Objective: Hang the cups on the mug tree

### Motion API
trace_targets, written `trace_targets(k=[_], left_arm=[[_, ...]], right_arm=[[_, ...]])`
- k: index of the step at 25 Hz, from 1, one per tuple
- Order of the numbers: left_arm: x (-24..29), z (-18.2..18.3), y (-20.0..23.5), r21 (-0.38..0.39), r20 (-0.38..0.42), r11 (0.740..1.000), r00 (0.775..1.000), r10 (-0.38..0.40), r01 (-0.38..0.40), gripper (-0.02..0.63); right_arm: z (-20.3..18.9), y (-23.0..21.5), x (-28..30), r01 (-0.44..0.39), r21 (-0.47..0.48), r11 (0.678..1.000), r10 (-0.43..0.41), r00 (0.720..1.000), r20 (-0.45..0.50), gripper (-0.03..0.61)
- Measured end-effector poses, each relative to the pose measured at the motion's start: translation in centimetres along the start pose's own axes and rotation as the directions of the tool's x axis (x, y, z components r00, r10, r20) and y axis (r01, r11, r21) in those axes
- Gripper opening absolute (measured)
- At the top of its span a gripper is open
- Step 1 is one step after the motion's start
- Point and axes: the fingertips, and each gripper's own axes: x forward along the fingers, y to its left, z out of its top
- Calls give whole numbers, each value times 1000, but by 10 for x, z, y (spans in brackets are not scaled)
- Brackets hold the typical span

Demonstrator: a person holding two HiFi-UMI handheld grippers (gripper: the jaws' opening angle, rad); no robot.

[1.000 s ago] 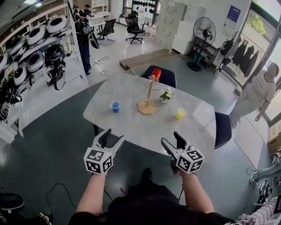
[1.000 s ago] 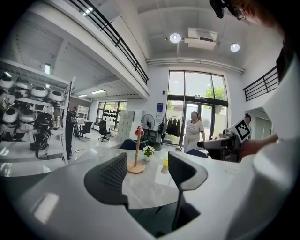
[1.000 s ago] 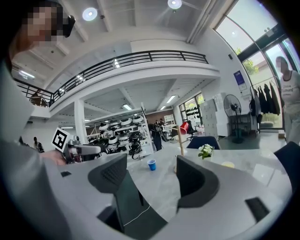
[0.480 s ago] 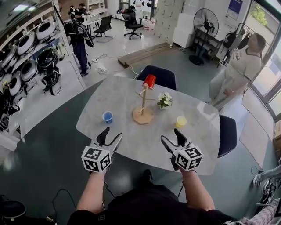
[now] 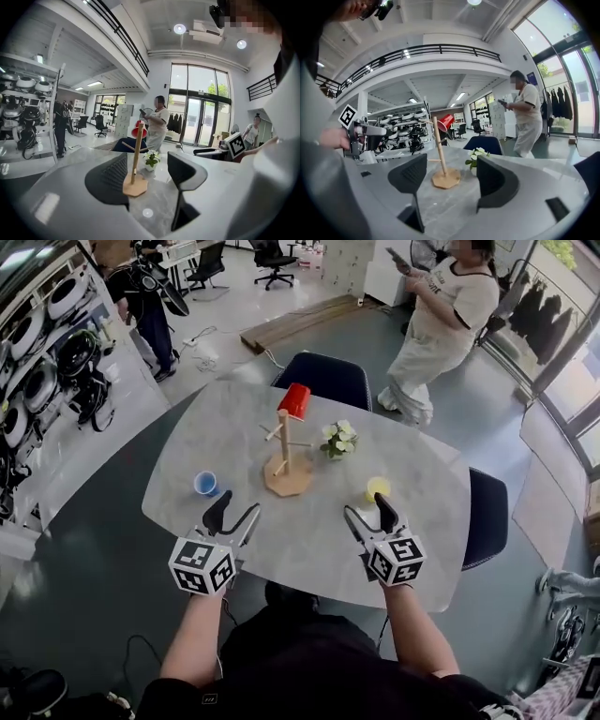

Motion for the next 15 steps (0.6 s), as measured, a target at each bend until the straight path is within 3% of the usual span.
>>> trace_targets(k=[7, 11, 15], left_arm=[[30, -8, 1, -7, -52, 999, 997, -49, 49, 275], [47, -5, -1, -84, -37, 996, 998, -43, 40, 264], [68, -12, -5, -44, -66, 998, 997, -51, 48, 264]], right_arm=[[3, -39, 5, 92, -8, 996, -91, 996, 19, 314], [-3, -64, 7, 135, -20, 991, -134, 990, 35, 344], [-29, -87, 21, 163, -13, 987, -163, 987, -12, 360]])
